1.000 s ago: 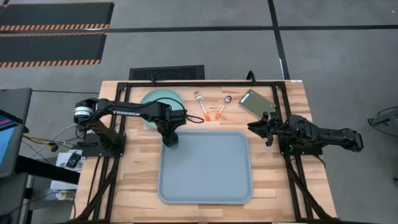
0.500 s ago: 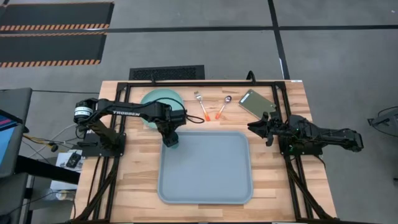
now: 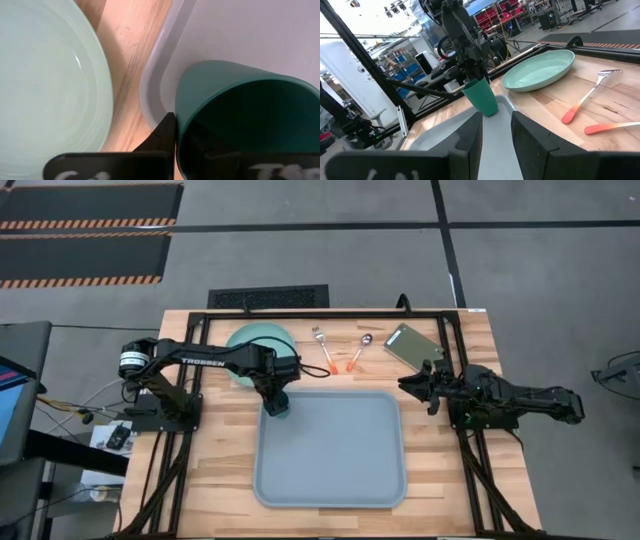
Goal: Pick and place plate/cup/fork/spoon on tray
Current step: Put the green cup on the gray tray
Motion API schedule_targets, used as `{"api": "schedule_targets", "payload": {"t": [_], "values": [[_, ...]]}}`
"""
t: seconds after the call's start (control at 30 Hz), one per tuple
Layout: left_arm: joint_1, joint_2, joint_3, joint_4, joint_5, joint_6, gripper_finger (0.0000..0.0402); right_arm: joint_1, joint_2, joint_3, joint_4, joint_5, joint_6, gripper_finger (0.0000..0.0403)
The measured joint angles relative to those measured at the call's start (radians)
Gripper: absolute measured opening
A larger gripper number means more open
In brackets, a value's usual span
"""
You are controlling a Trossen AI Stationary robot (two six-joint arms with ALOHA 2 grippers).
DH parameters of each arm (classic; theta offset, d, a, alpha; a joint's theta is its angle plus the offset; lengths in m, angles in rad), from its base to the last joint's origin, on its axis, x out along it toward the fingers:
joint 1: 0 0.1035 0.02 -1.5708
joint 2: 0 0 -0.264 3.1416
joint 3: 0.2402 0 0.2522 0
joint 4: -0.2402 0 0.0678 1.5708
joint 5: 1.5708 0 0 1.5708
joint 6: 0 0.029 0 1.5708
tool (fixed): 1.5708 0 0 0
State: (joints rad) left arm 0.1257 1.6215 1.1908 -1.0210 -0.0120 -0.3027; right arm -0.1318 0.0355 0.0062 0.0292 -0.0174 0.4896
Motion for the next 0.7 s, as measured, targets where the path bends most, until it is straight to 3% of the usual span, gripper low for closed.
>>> {"api": "schedule_targets", "payload": {"t": [0.7], "values": [[0.000, 0.000, 0.000, -0.017, 0.000, 0.005, 0.0000, 0.000, 0.000, 0.000, 0.000, 0.000, 0.000, 0.0129]]}}
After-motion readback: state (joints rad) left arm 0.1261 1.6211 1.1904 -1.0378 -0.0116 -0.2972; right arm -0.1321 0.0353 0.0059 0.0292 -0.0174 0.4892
